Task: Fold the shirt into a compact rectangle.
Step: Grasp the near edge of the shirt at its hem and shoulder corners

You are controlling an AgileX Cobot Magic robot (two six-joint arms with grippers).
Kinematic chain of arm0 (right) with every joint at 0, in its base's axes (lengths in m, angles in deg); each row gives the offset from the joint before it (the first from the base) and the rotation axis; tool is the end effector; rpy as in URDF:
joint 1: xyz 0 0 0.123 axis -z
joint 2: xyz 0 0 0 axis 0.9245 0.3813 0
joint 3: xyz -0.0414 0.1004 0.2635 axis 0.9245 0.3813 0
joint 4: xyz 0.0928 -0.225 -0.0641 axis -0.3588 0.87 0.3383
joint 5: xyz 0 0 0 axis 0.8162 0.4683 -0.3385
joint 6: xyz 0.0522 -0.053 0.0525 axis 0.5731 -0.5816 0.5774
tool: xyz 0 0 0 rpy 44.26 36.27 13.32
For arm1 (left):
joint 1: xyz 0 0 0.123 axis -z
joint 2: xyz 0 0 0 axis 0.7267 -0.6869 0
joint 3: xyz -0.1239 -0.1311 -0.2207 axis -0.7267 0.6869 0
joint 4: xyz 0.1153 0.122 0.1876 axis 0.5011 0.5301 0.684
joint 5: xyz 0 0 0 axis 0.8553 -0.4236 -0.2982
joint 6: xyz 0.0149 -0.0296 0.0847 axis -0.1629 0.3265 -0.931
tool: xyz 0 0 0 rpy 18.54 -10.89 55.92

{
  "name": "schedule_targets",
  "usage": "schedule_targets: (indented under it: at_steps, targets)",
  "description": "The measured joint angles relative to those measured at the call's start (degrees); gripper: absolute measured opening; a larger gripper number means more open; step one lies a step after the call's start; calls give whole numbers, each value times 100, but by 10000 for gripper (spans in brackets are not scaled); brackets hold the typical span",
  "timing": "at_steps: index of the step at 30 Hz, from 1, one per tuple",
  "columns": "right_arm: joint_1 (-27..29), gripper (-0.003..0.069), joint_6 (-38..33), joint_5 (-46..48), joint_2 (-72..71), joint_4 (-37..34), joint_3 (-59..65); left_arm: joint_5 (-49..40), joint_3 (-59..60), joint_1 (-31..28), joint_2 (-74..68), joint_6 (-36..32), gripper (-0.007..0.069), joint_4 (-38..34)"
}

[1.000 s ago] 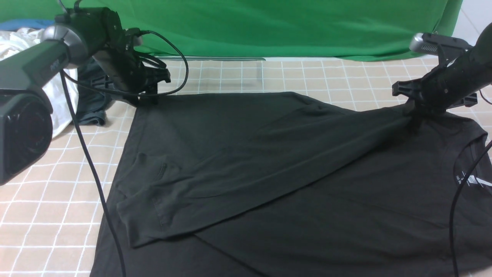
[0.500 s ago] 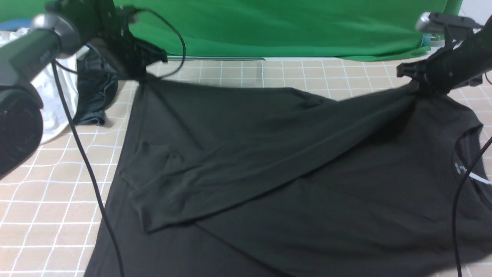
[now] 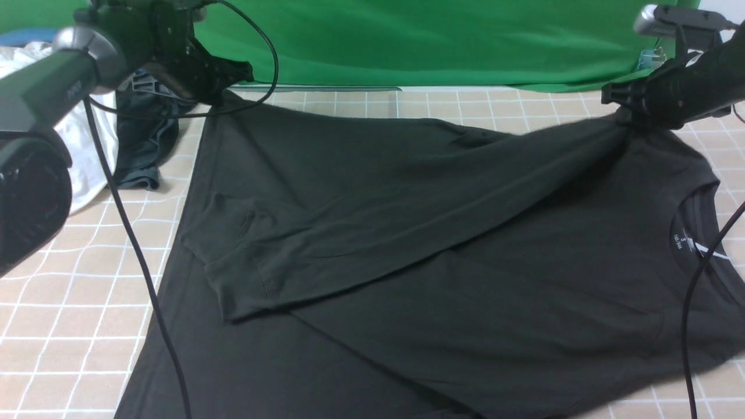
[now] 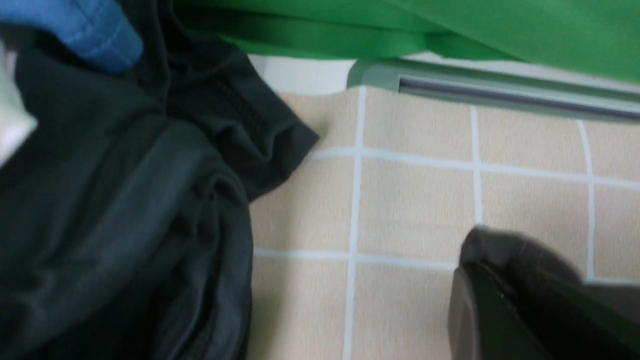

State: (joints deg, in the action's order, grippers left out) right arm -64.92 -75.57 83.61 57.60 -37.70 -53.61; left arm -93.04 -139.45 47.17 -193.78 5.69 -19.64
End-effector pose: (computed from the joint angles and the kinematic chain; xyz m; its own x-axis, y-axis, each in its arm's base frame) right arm 0.4636 -0.0107 0.2083 -0.7349 0.1667 -0.6573 0.0641 0.9821 0.1773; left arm 0.5397 -0.0011 0.2007 -0.7271 -0.0984 -0.6795 -0.0989 0.9944 -0.0381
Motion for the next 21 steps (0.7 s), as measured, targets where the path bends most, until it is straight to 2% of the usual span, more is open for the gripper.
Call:
schedule_targets:
  at_steps: [4,6,9,11,12,13,16,18,21]
  targets:
    - [0,412,-2,-125,32,12,-3,164,0,0,94,49,193,175]
    - [0,463,-2,85,-32,37,-3,-184,0,0,261,165,261,175]
    - [0,475,-7,644,-295,175,-3,-919,0,0,619,231,283,148]
    - [0,415,-46,1402,-706,228,-3,-1658,0,0,941,231,250,77]
    - [0,415,-56,1471,-706,235,-3,-1723,0,0,970,231,244,66]
    - [0,321,-193,1964,-1028,245,-3,-2165,36,-5,1238,221,172,-58]
    - [-14,115,-376,2845,-1576,262,-3,-2482,454,-5,1830,99,59,-512]
    - [-14,57,-436,3261,-1884,262,4,-2568,947,8,2291,38,25,-806]
    - [-14,41,-463,3522,-2294,262,166,-2716,1852,66,2986,72,11,-921]
